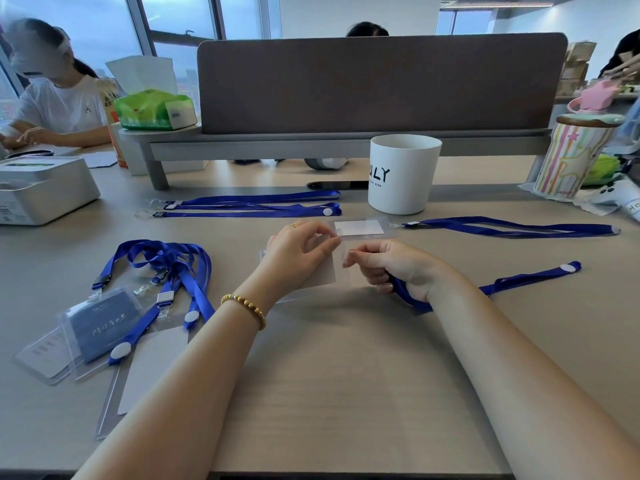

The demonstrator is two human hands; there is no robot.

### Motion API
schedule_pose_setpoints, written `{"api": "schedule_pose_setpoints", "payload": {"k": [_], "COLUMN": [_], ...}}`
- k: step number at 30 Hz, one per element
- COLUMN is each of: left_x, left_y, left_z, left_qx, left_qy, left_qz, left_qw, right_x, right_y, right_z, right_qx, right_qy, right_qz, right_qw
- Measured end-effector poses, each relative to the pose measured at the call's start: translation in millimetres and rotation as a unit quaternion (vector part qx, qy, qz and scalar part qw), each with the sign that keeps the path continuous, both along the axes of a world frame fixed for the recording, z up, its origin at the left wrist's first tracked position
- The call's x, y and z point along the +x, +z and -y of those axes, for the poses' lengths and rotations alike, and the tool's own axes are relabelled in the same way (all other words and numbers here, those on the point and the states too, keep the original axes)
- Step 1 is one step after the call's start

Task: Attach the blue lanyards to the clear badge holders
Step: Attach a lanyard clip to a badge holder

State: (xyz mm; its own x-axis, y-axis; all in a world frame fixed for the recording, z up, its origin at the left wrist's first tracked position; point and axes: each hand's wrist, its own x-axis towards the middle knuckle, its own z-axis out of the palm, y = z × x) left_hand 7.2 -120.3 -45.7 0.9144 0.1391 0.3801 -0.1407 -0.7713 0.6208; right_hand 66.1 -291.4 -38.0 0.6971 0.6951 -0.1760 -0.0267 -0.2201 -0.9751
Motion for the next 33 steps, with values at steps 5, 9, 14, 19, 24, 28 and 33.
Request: {"api": "schedule_pose_setpoints", "payload": {"k": [5,9,14,19,24,28,33], "left_x": [4,6,3,6,3,-4,-6], "left_y": [-2,-3,-1,4,3,12,14], "left_z": [-4,-6,-4,-3,-4,-6,-4], "left_qx": [-0.014,-0.012,0.079,-0.025,0.032,-0.037,-0.069], "left_qy": [0.017,0.023,0.090,-0.005,0.017,-0.026,-0.050], "left_qz": [-0.027,-0.053,-0.067,-0.180,-0.162,-0.181,-0.190], "left_qw": [0.999,0.998,0.991,0.983,0.986,0.983,0.978], "right_x": [-1,-4,-5,0,-1,-3,-4], "right_y": [1,3,1,2,3,10,10], "right_z": [0,-1,-4,0,0,3,3], "right_qx": [0.014,0.020,-0.042,0.006,-0.003,-0.017,-0.025], "right_qy": [-0.002,0.000,-0.021,-0.037,-0.018,-0.028,-0.025], "right_qz": [-0.003,0.001,0.095,0.069,0.079,0.107,0.111], "right_qw": [1.000,1.000,0.994,0.997,0.997,0.994,0.993]}}
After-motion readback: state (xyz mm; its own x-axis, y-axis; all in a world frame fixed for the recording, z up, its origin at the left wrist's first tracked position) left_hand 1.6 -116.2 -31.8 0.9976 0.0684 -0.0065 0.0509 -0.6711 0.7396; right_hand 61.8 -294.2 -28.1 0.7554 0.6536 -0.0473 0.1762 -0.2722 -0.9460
